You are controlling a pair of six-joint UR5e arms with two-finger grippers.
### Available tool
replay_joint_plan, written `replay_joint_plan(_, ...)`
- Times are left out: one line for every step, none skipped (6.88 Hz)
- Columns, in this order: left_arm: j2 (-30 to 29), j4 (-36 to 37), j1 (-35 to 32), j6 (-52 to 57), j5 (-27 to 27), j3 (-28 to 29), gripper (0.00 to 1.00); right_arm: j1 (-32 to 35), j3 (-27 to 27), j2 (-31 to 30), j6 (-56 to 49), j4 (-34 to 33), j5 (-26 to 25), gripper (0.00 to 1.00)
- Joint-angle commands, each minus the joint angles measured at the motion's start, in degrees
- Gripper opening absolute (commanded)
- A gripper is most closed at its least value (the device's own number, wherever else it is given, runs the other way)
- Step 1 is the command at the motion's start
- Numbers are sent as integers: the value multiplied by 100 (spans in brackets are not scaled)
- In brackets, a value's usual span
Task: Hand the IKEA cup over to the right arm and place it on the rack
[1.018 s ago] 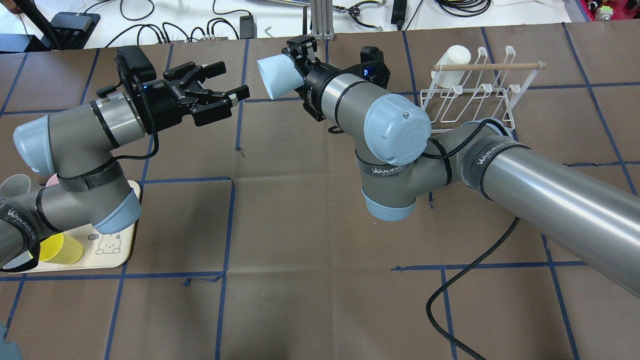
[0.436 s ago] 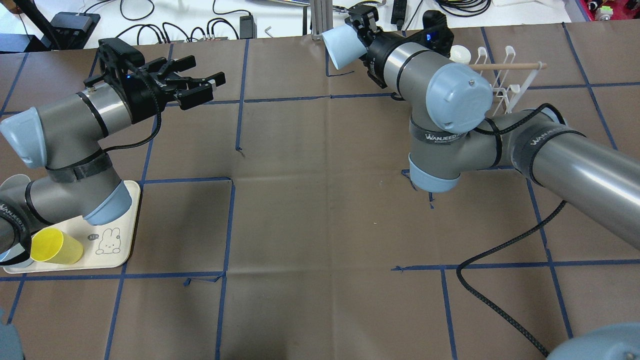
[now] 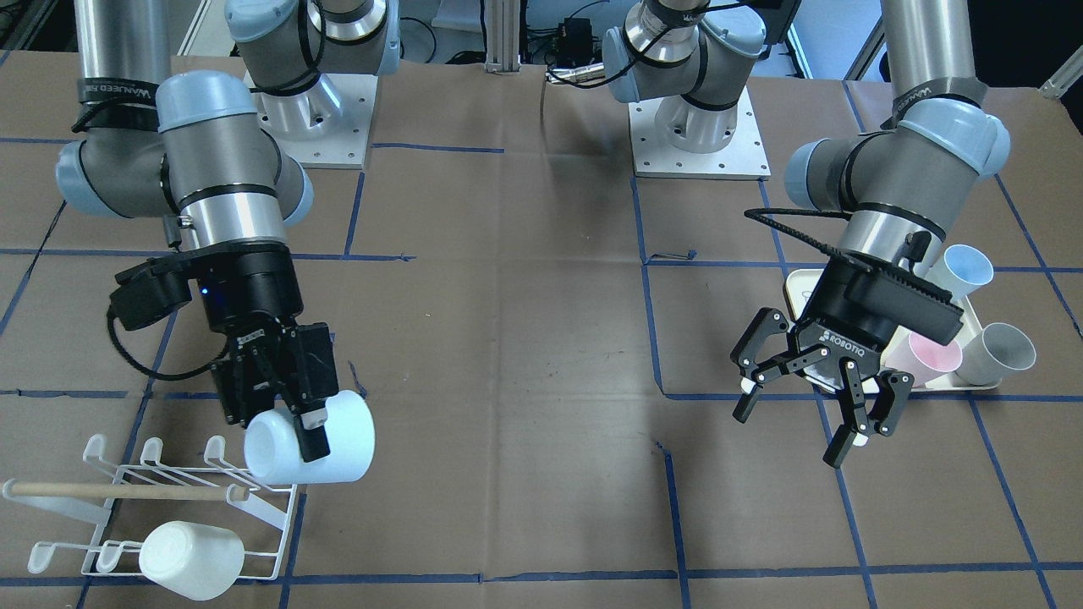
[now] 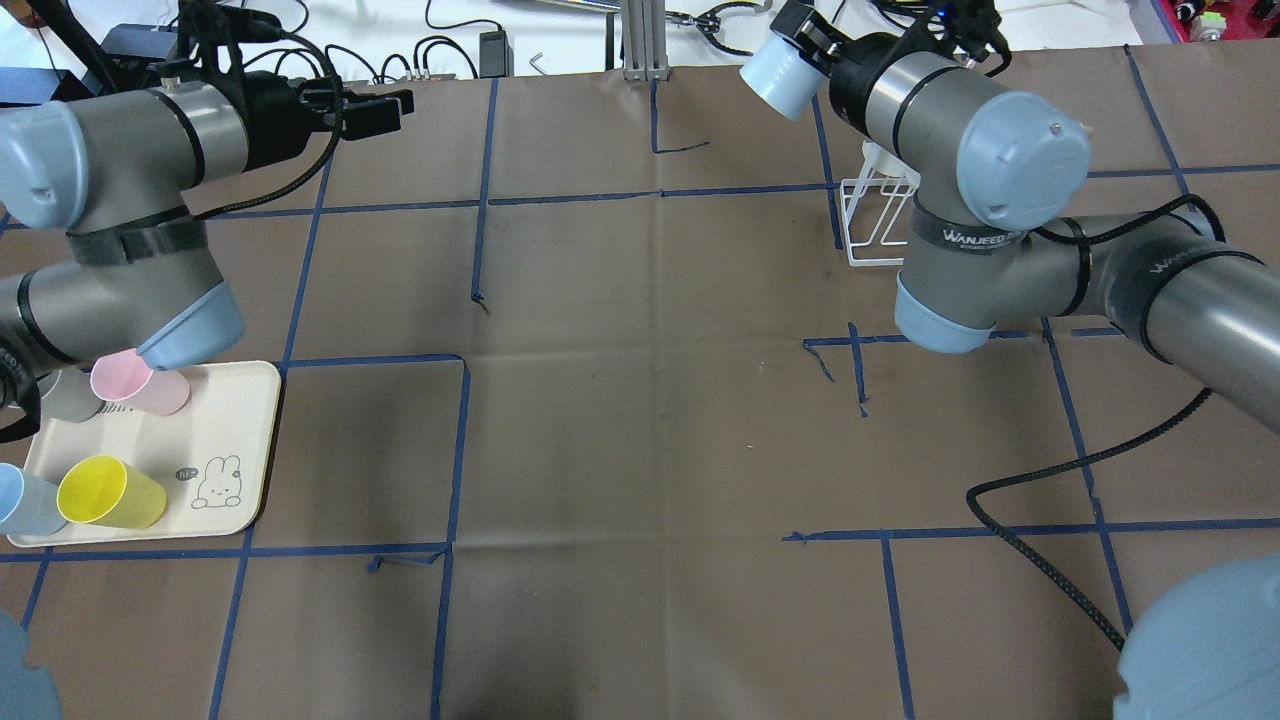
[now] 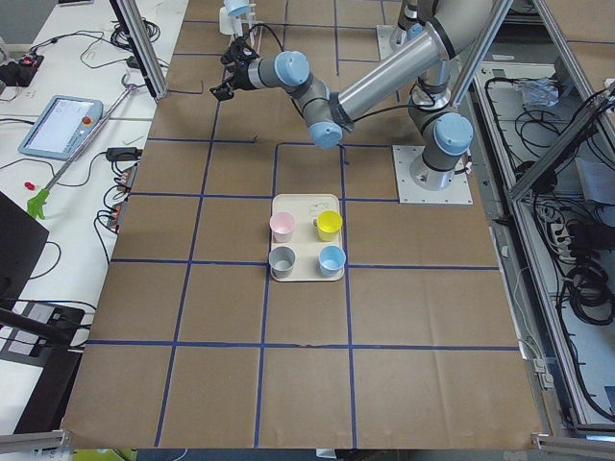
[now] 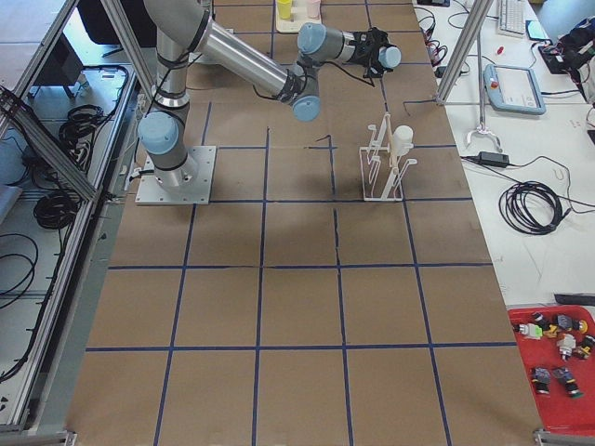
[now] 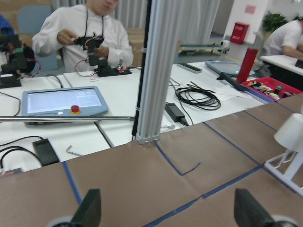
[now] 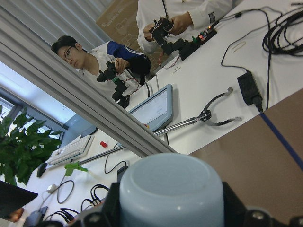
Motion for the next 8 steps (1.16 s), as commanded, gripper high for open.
replay_joint_plan(8, -2166, -719, -312, 1786, 1107, 99, -594, -27, 0, -2236, 41, 26, 20)
replay_joint_plan(86, -3351, -870, -688, 2272, 1565, 99, -928, -106, 8, -2915, 76, 34, 20)
replay_joint_plan(183, -4677, -976, -822, 2642, 2031, 99, -1279, -263, 69, -3435, 85, 156, 20)
replay_joint_plan(384, -5839, -1029, -832, 2898, 2253, 99, -1518, -412, 200, -3893, 137, 210, 20)
replay_joint_plan(751, -6738, -1082, -841, 2909, 2211, 99, -1685, -579, 445, -4167, 164, 193, 20)
replay_joint_plan(990, -7382, -1091, -841, 2909, 2089, 99, -1852, -833, 744, -4344, 164, 149, 20)
replay_joint_plan(1114, -7493, -1091, -859, 2901, 1801, 99, -1880, -1114, 1077, -4363, 199, 123, 20)
replay_joint_plan(1341, -7485, -1082, -1059, 2909, 1589, 99, -1880, -1291, 1316, -4372, 191, -8, 20)
